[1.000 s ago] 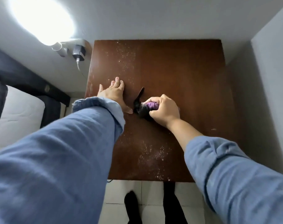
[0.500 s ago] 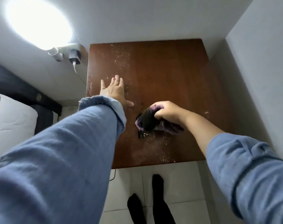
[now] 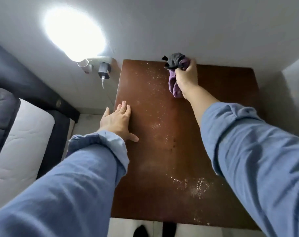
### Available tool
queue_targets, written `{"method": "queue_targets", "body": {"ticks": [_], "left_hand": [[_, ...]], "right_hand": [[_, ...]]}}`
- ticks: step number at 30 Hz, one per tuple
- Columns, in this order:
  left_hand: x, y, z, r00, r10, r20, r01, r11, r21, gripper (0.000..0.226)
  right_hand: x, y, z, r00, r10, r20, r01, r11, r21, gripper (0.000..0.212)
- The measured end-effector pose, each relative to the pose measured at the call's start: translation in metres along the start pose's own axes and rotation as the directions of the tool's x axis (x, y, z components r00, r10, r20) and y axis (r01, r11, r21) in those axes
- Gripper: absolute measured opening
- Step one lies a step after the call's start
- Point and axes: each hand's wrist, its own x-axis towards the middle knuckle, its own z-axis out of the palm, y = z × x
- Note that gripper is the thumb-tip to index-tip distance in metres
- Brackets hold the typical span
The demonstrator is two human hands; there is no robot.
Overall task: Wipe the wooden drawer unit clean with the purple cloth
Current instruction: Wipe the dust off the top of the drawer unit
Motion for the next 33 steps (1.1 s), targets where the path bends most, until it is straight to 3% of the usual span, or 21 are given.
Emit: {"method": "queue_targets", "body": {"ticks": [2,5,7,10,12,18,28,33], "left_hand": [[0.001,0.0,0.004,1.0,-0.001,-0.014,0.001,1.0,-0.022,0.122],[0.005,-0.004,0.007,0.999,-0.01,-0.037,0.008,0.998,-0.058,0.122],[0.008,-0.006,0.008,0.998,-0.008,-0.055,0.003,0.997,-0.078,0.122],[0.008,-0.007,0.009,0.999,-0.01,-0.044,0.005,0.994,-0.109,0.122],[0.01,-0.01,0.009,0.999,-0.017,-0.045,0.012,0.993,-0.114,0.122],[0.011,-0.01,0.002,1.0,-0.031,0.0,0.031,0.995,-0.094,0.123],[0.007,-0.008,0.004,1.0,-0.024,-0.008,0.024,0.997,-0.075,0.122],[0.0,-0.006,0.006,0.998,-0.038,-0.053,0.034,0.997,-0.064,0.12]], "right_hand": [[0.019,0.0,0.017,0.997,0.002,-0.073,-0.01,0.993,-0.118,0.035],[0.037,0.007,0.044,0.999,0.0,-0.05,-0.016,0.945,-0.325,0.041],[0.039,0.012,0.058,0.996,-0.087,-0.008,0.074,0.892,-0.447,0.045],[0.036,0.017,0.07,0.954,-0.243,0.175,0.299,0.768,-0.567,0.052],[0.035,0.016,0.071,0.927,-0.278,0.253,0.375,0.733,-0.567,0.052],[-0.018,0.037,0.054,0.897,-0.301,0.323,0.429,0.769,-0.475,0.04],[-0.162,0.092,-0.01,0.894,-0.19,0.405,0.354,0.855,-0.38,0.027],[-0.197,0.105,-0.029,0.868,-0.02,0.496,0.26,0.869,-0.42,0.027]]}}
